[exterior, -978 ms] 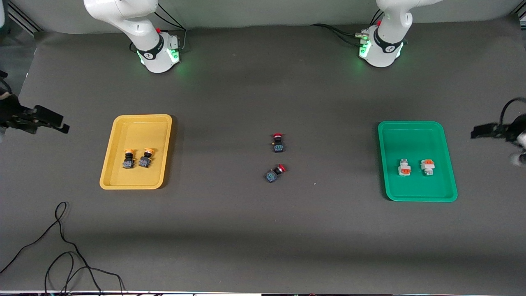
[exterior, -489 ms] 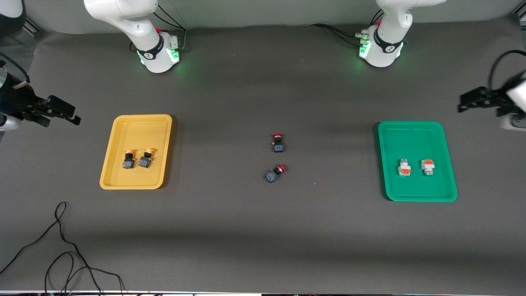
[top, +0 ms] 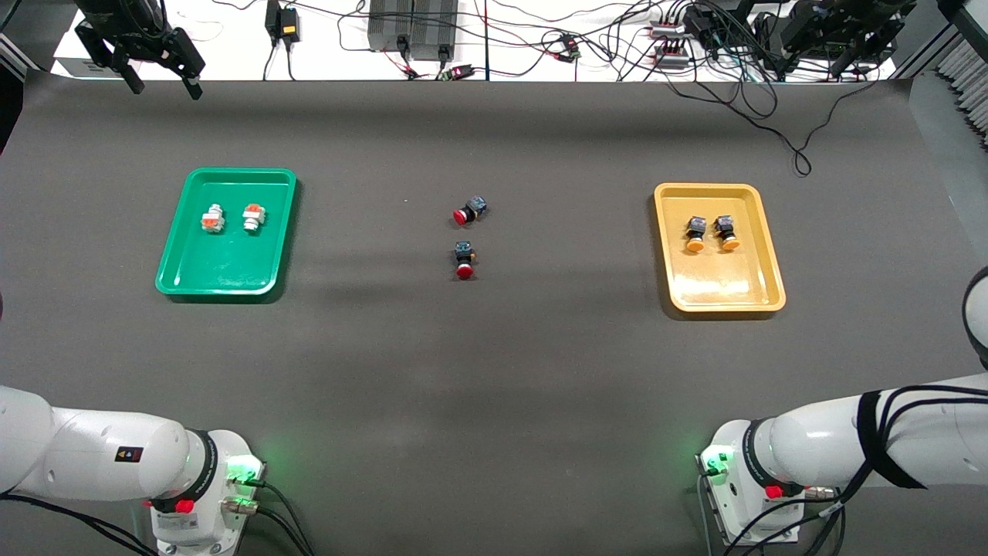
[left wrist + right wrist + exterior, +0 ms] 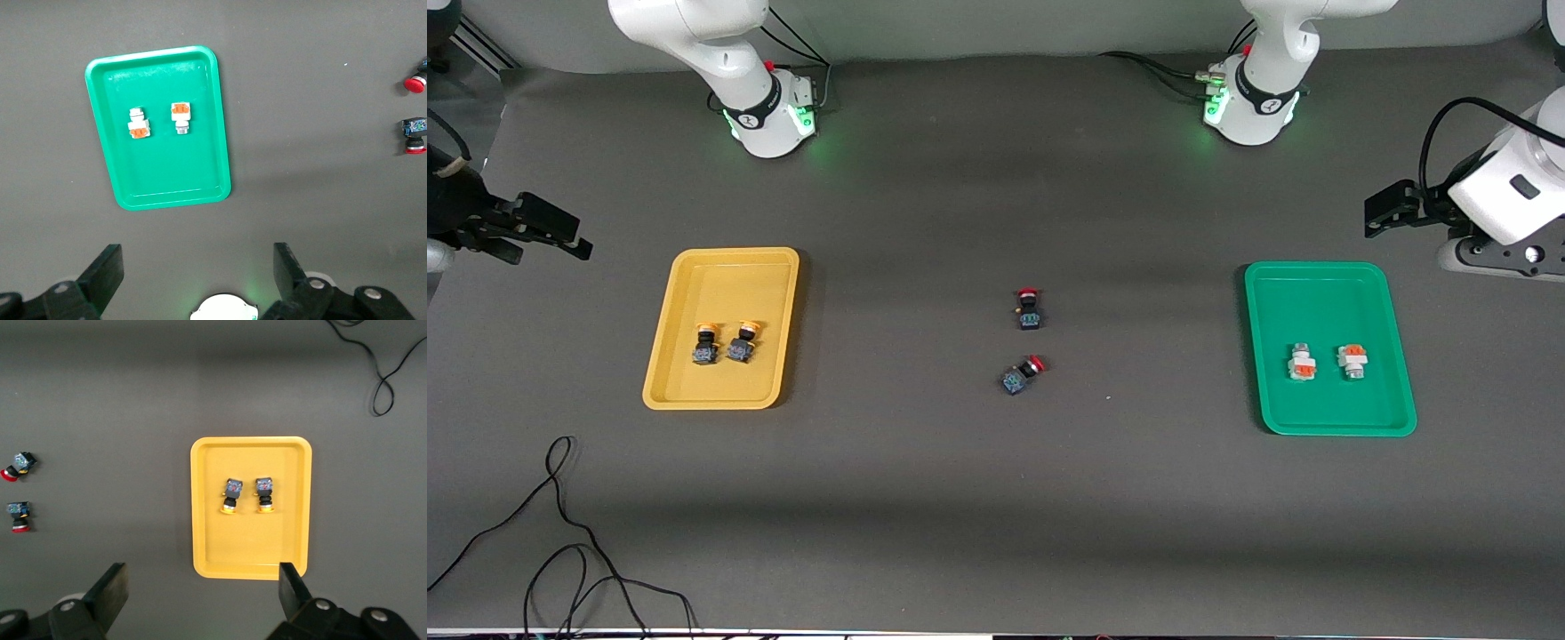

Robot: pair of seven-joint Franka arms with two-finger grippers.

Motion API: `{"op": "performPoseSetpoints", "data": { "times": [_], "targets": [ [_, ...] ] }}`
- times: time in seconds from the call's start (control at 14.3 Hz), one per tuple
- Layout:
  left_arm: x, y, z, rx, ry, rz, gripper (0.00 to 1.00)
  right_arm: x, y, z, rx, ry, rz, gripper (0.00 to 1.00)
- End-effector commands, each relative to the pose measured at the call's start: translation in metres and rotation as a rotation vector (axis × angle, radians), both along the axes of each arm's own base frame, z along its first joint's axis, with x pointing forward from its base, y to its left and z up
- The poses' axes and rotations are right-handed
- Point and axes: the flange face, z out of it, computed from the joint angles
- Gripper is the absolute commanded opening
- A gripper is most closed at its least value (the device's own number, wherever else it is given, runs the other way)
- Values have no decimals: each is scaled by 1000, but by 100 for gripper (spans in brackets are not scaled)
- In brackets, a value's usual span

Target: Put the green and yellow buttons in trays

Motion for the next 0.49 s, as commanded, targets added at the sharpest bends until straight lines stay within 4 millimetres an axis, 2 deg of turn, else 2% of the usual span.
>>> {"op": "performPoseSetpoints", "data": {
  "times": [0.0,0.42],
  "targets": [
    [-9,2,6,-12,9,10,100,8,1,5,-28,14,-18,100],
    [-8,2,5,-12,12,9,100,6,2,6,-20,17,-19,100]
  ]
}}
